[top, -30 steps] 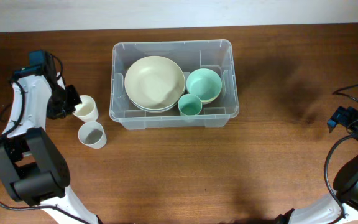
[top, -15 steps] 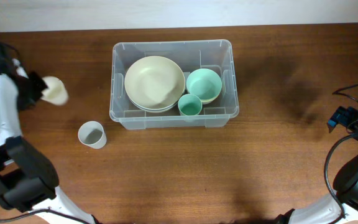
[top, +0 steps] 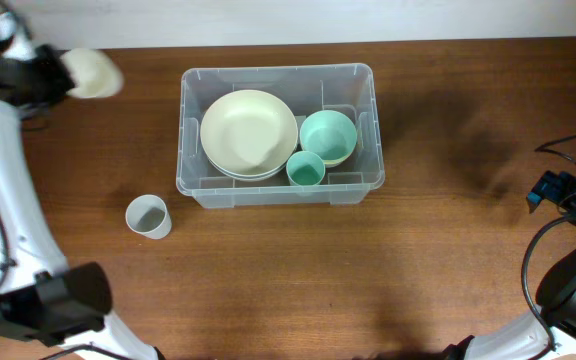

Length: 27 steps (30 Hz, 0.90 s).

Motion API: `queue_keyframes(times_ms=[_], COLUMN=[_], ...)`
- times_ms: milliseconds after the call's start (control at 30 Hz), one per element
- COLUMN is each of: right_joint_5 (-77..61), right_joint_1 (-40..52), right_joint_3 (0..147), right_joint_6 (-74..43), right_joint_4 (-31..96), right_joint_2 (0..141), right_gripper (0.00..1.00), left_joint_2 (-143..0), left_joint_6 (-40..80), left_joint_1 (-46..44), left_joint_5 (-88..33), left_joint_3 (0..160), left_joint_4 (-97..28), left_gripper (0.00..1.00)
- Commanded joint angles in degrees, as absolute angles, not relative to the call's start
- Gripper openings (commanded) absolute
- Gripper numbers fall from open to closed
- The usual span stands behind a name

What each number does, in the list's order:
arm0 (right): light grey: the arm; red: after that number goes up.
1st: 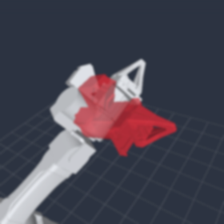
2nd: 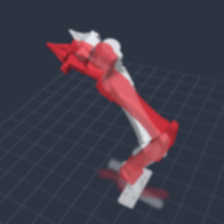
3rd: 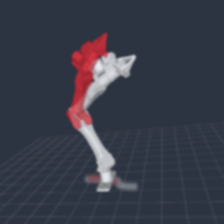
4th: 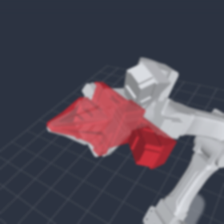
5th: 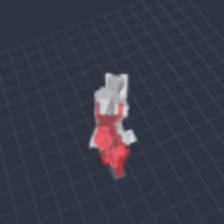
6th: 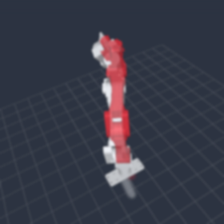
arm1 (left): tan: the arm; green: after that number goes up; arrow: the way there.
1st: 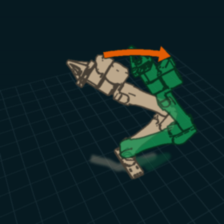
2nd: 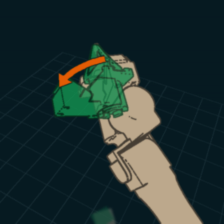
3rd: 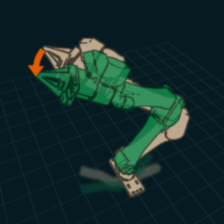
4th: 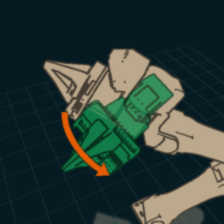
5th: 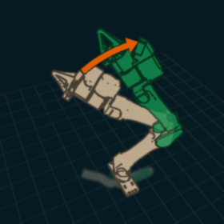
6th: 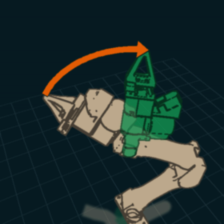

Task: Pack container
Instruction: 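Carry the cream cup over and lower it into the mint green cup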

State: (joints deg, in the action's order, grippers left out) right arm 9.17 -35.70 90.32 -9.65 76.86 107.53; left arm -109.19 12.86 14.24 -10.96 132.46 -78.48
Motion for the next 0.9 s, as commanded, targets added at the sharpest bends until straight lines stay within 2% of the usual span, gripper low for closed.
queue_keyframes(times_ms=[0,233,400,867], right_joint_5=[9.69,9.72,9.72,9.69], right_joint_1=[-35.97,-35.97,-35.97,-35.97], right_joint_3=[91.07,91.07,91.07,91.07], right_joint_6=[-9.87,-9.87,-9.87,-9.87], right_joint_4=[76.86,76.86,76.86,76.86], right_joint_2=[106.48,106.48,106.48,106.48], right_gripper=[0.99,0.98,0.99,0.99], left_joint_2=[-107.24,-107.57,-108.31,-112.9], left_joint_6=[11.16,9.26,9.28,9.37], left_joint_1=[6.7,-8.84,-16.71,-24.8], left_joint_5=[-14.66,-14.52,-13.74,-15.7], left_joint_3=[133.38,131.79,129.21,116.6], left_joint_4=[-80.88,-83.2,-83.68,-77.36], left_gripper=[0.01,0.01,0.01,0.01])
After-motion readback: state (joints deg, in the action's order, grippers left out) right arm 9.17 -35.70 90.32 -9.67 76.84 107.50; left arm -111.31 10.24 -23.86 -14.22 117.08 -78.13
